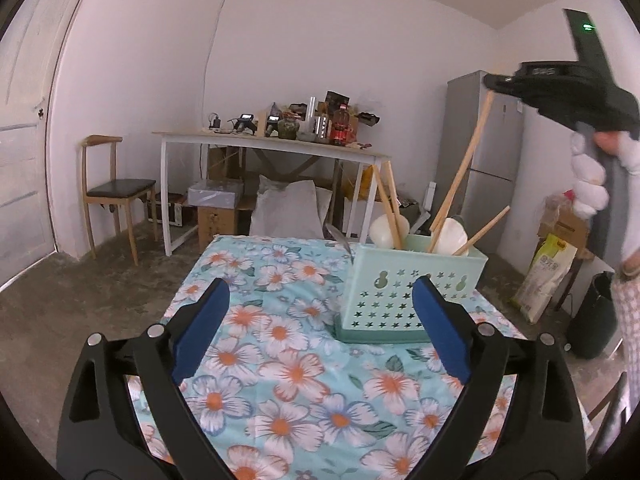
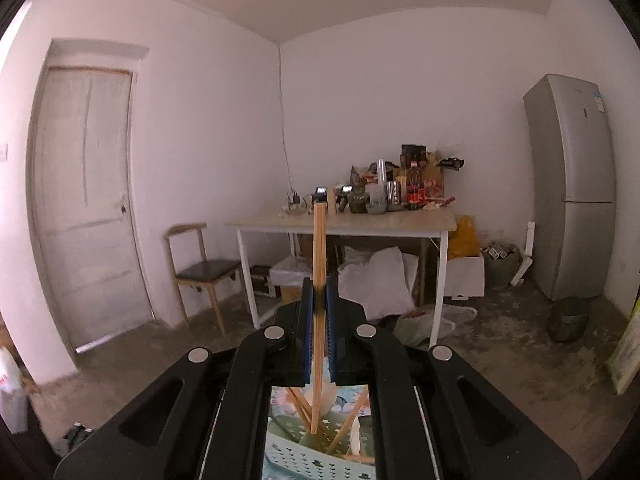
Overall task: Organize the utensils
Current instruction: 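Lower the chopstick into the holder and open the left tool, then lower the chopstick into the holder and open the right tool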
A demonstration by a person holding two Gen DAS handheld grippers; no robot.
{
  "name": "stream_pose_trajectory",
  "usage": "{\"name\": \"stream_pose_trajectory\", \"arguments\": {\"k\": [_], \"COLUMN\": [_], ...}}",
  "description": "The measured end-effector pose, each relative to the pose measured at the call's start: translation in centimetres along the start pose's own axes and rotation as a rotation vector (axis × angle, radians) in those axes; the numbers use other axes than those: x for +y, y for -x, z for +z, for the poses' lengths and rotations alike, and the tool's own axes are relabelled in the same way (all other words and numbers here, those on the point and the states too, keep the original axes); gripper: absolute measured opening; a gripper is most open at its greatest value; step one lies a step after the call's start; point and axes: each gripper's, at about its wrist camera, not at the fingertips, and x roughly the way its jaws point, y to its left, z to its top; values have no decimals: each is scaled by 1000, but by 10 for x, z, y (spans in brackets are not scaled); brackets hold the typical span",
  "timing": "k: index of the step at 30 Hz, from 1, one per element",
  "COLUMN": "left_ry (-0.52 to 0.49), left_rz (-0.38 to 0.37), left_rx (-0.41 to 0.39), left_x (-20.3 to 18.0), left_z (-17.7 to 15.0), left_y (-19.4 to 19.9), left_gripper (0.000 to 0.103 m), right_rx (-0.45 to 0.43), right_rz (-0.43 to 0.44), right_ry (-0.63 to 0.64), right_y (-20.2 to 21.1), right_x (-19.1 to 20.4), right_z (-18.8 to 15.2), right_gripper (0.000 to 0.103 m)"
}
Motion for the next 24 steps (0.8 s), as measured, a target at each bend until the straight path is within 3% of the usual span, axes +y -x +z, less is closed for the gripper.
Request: {"name": "stream_pose_trajectory", "arguments": {"k": [7, 10, 12, 14, 18, 24], "left_ry": [13, 29, 35, 32, 20, 25], "left_rz": [20, 30, 38, 49, 56, 69], "left_rx": [21, 32, 36, 39, 37, 59], "left_x": [7, 7, 6, 4, -2, -10], "left_z": [-5, -5, -7, -7, -5, 1], "left_y": [-9, -11, -12, -11, -10, -8], "left_gripper": [90, 90, 91, 93, 93, 95], "right_rx": [113, 201, 215, 201, 154, 90], "right_rz": [-46, -21, -36, -27, -22, -8], "right_ry": [79, 58, 42, 10, -14, -21], "right_y": [-47, -64, -64, -57, -28, 27], "right_x": [10, 2, -3, -8, -15, -14], "right_z": [-32, -47, -52, -52, -45, -47], "right_gripper": [6, 7, 10, 30, 37, 60]}}
